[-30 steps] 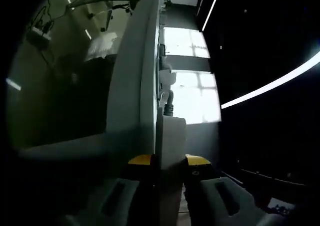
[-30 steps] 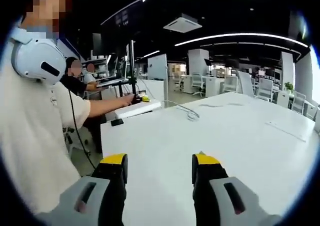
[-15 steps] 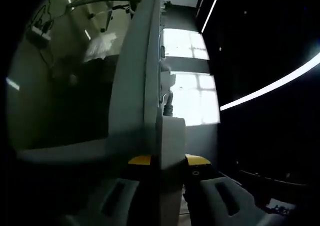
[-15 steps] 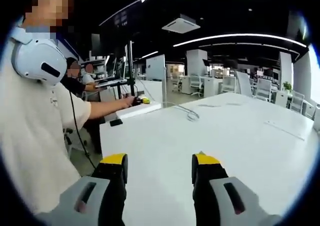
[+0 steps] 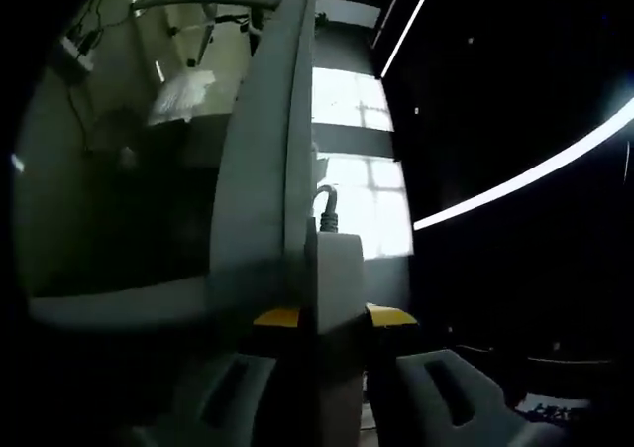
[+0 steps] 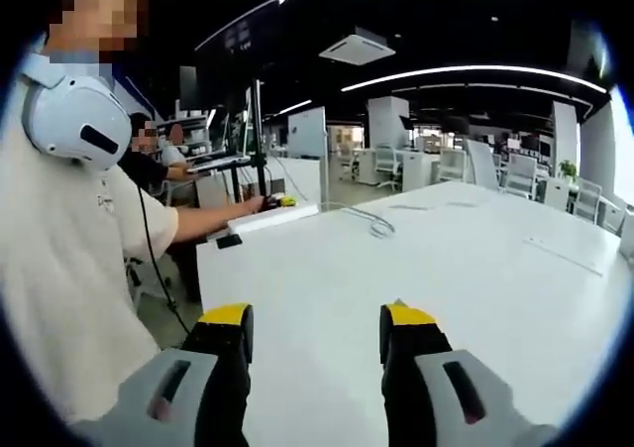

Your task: Pick up the power strip scattered on the table, fix it on the side mounting bracket of the table, and press the switch

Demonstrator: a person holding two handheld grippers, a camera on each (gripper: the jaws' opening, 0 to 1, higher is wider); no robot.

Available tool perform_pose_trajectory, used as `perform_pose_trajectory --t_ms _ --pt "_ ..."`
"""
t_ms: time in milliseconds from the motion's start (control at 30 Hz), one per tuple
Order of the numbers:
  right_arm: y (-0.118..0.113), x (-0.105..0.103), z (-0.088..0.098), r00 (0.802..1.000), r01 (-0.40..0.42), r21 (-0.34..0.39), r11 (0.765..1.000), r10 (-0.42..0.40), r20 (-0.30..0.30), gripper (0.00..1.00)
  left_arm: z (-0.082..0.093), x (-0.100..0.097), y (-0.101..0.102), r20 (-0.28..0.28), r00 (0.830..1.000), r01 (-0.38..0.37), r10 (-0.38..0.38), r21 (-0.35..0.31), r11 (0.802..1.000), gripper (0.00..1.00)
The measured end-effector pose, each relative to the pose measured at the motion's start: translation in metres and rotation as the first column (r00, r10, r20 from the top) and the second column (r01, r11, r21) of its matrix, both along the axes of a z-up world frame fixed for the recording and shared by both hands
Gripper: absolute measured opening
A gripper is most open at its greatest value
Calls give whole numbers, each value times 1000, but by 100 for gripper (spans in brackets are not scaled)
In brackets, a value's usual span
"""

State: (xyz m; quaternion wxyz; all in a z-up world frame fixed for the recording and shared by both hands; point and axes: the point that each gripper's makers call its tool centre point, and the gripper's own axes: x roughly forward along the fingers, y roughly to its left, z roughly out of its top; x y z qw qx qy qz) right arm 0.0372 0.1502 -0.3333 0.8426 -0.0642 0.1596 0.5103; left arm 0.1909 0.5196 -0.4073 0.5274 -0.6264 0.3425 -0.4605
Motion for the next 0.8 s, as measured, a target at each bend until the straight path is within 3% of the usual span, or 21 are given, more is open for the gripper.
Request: perform_pose_trajectory --t_ms 800 --pt "-1 -5 0 1000 -17 7 1000 17 8 47 -3 -7 2 12 999 -39 39 45 998 25"
